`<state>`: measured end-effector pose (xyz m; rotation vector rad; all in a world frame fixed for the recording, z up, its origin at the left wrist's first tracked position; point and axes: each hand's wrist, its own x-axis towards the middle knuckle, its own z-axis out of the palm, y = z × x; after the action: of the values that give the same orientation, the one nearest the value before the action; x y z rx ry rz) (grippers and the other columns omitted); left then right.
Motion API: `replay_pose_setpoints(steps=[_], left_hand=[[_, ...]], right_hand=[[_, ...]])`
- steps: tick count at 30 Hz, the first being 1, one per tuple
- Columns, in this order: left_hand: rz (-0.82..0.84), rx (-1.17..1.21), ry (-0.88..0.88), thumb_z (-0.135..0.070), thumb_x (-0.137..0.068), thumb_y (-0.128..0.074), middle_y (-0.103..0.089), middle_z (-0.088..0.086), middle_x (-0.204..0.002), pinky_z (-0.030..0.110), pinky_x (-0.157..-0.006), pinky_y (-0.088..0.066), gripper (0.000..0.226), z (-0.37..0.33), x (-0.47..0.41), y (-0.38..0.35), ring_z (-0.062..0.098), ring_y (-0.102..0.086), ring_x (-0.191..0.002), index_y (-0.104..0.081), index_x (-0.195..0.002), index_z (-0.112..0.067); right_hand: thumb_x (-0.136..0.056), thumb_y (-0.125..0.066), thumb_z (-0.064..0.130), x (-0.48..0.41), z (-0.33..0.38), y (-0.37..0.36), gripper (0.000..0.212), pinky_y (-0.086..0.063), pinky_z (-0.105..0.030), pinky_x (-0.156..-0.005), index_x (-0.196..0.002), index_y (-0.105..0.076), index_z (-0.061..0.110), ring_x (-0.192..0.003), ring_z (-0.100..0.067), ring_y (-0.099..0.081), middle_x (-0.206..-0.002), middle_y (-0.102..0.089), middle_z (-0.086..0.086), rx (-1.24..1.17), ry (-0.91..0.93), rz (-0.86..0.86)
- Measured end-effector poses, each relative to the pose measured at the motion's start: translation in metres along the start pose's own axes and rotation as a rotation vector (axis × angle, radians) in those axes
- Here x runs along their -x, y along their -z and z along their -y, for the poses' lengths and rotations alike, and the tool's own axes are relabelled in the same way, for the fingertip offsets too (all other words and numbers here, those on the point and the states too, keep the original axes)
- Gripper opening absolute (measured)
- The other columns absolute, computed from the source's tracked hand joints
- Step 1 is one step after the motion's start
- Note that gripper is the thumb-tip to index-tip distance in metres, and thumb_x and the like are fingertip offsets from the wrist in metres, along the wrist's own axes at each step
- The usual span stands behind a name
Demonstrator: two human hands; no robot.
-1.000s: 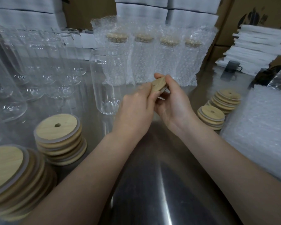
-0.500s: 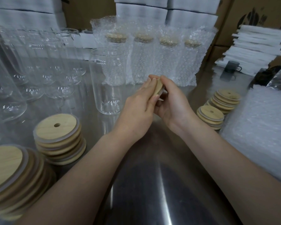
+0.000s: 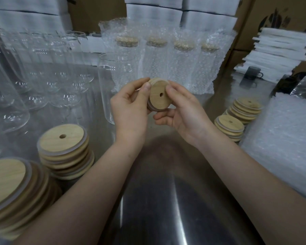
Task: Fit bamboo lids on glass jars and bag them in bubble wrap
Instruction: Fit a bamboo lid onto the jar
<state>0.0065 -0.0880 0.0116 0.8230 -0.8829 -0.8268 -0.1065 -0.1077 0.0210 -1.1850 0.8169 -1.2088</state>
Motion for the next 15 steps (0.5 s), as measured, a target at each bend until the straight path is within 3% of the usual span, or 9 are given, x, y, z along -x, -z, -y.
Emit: replay_pose_setpoints(steps=[2, 6, 9, 15], left_hand=[[-0.006, 0.044, 0.04, -0.006, -0.098, -0.056, -0.072, 0.005, -0.085, 0.029, -0.064, -0.059, 0.015, -0.0009, 0.0, -0.0004, 0.017, -0.07, -0.08, -0.069, -0.102, -0.011], [0.05, 0.075, 0.088, -0.009, -0.099, -0.054, -0.071, 0.01, -0.101, 0.031, -0.073, -0.061, 0.018, -0.0021, 0.0011, -0.0023, 0.02, -0.07, -0.092, -0.067, -0.112, -0.011], [0.078, 0.041, 0.092, -0.002, -0.096, -0.056, -0.071, 0.004, -0.089, 0.03, -0.076, -0.061, 0.026, -0.0019, 0.0021, -0.0029, 0.016, -0.069, -0.086, -0.064, -0.12, -0.009], [0.048, 0.055, 0.094, -0.004, -0.094, -0.061, -0.069, 0.001, -0.07, 0.03, -0.064, -0.06, 0.017, -0.0053, 0.0038, -0.0014, 0.011, -0.067, -0.068, -0.064, -0.109, -0.01]], right_hand=[[-0.101, -0.053, 0.026, 0.0005, -0.0001, 0.0007, 0.013, -0.053, -0.029, -0.049, -0.108, -0.064, 0.023, -0.053, -0.021, -0.061, -0.08, -0.068, -0.005, 0.024, 0.014, -0.002], [-0.099, -0.057, 0.028, 0.0002, -0.0002, 0.0017, 0.019, -0.049, -0.026, -0.045, -0.112, -0.064, 0.016, -0.05, -0.019, -0.058, -0.075, -0.067, -0.006, 0.042, 0.041, -0.052], [-0.099, -0.057, 0.026, 0.0009, -0.0004, 0.0007, 0.021, -0.048, -0.024, -0.043, -0.113, -0.063, 0.012, -0.047, -0.017, -0.057, -0.073, -0.066, -0.007, 0.035, 0.055, -0.072], [-0.1, -0.056, 0.023, 0.0042, 0.0005, -0.0007, 0.025, -0.051, -0.028, -0.048, -0.119, -0.064, 0.009, -0.051, -0.021, -0.059, -0.075, -0.066, -0.01, 0.101, 0.11, -0.02]])
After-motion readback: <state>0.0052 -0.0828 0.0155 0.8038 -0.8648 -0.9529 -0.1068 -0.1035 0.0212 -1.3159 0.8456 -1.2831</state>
